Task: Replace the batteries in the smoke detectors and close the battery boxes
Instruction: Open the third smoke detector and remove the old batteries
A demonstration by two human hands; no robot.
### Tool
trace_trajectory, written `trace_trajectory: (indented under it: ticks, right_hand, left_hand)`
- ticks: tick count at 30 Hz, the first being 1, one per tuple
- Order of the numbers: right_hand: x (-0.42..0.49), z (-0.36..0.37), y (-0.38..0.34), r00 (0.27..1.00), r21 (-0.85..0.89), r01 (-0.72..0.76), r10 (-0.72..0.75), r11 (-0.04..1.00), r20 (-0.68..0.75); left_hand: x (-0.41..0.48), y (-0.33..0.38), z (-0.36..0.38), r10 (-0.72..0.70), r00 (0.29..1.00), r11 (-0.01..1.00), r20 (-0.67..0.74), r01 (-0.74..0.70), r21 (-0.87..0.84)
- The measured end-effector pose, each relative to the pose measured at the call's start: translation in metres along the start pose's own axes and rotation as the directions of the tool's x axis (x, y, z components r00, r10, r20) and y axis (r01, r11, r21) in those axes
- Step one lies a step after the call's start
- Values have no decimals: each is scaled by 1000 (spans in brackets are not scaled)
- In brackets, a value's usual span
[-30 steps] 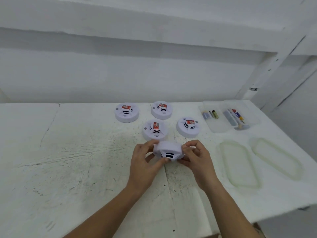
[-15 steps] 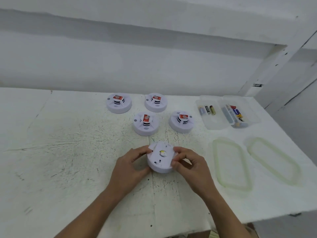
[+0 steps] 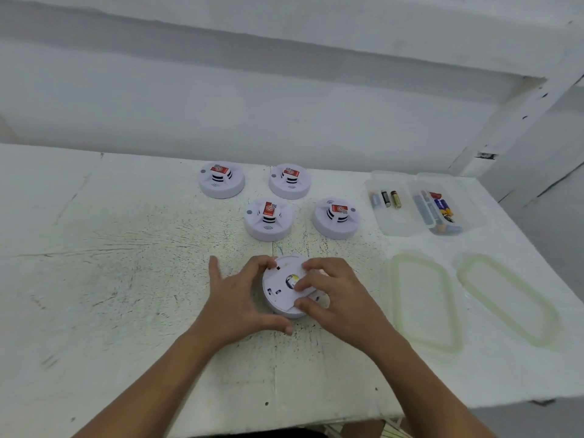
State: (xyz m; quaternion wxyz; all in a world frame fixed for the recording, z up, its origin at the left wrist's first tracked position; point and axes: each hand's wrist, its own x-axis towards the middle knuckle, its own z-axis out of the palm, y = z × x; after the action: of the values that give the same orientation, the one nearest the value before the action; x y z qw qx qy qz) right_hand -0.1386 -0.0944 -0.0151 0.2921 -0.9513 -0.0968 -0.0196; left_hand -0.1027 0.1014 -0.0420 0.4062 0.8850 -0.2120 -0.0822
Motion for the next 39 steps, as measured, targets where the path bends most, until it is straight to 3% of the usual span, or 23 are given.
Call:
trace_trajectory:
  ticks: [4,15,32,39]
  right_hand:
    - [10,-8,-4,988,-88,98,-87,991,127]
    - [9,-8,-11,963,-161,83,-38,983,266]
    - [24,-13,15,934,110,105,-137,988,331]
    - [32,-18,8,915,33,181,-181,983,361]
  left_hand:
    - [7,1,3,16,1000,998,21,-17,56]
    - [18,-4,8,49,999,999,15,-49,-3]
    - [20,-9,9,43,999,996,1,-43,-81]
    - [18,-8,9,34,999,995,-21,-36,-92]
